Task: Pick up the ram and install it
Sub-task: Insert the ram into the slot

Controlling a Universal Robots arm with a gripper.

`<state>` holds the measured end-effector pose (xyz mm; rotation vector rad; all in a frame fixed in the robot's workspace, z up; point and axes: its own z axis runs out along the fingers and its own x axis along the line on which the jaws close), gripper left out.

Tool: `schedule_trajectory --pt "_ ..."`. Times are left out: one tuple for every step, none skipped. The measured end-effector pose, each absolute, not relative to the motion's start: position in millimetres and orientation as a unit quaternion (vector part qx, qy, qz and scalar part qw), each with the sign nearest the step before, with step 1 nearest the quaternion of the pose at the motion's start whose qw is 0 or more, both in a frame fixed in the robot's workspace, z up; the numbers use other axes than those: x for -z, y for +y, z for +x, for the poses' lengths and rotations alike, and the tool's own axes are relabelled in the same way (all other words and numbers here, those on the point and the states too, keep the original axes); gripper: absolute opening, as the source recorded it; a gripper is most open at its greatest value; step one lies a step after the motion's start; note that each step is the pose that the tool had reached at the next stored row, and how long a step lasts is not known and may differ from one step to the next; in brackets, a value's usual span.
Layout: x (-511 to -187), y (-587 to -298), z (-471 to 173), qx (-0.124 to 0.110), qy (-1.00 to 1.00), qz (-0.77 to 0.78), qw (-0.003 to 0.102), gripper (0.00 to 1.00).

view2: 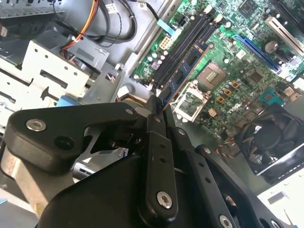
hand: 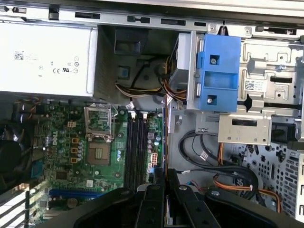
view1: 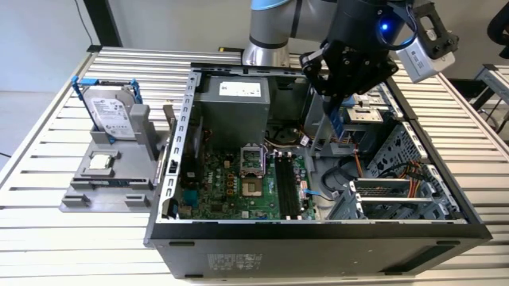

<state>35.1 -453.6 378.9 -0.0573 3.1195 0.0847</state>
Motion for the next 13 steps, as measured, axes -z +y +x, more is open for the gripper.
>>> schedule_trajectory --pt "-377.5 -453.6 35.1 -0.027 0.999 -0.017 0.010 0.00" --pt "-376.0 -453.6 35.1 -0.027 0.999 -0.017 0.010 0.00" --pt "-374.2 -453.6 35.1 -0.027 0.999 -0.016 0.009 0.00" --pt "-372.4 -453.6 35.1 -0.027 0.999 -0.016 0.009 0.00" --pt "-370.5 -453.6 35.1 -0.027 0.999 -0.015 0.009 0.00" --pt "-368.8 -453.6 35.1 -0.027 0.999 -0.014 0.009 0.00" --pt "-367.0 -453.6 35.1 -0.027 1.000 -0.012 0.009 0.00" --pt "-365.2 -453.6 35.2 -0.027 1.000 -0.007 0.010 0.00" --pt "-363.4 -453.7 35.2 -0.027 1.000 -0.001 0.010 0.00" --pt "-361.6 -453.7 35.1 -0.027 1.000 0.003 0.010 0.00" --pt "-359.9 -453.7 35.1 -0.027 1.000 0.005 0.010 0.00" --pt "-358.4 -453.7 35.1 -0.027 1.000 0.005 0.010 0.00" --pt "-357.0 -453.7 35.1 -0.027 1.000 0.005 0.010 0.00"
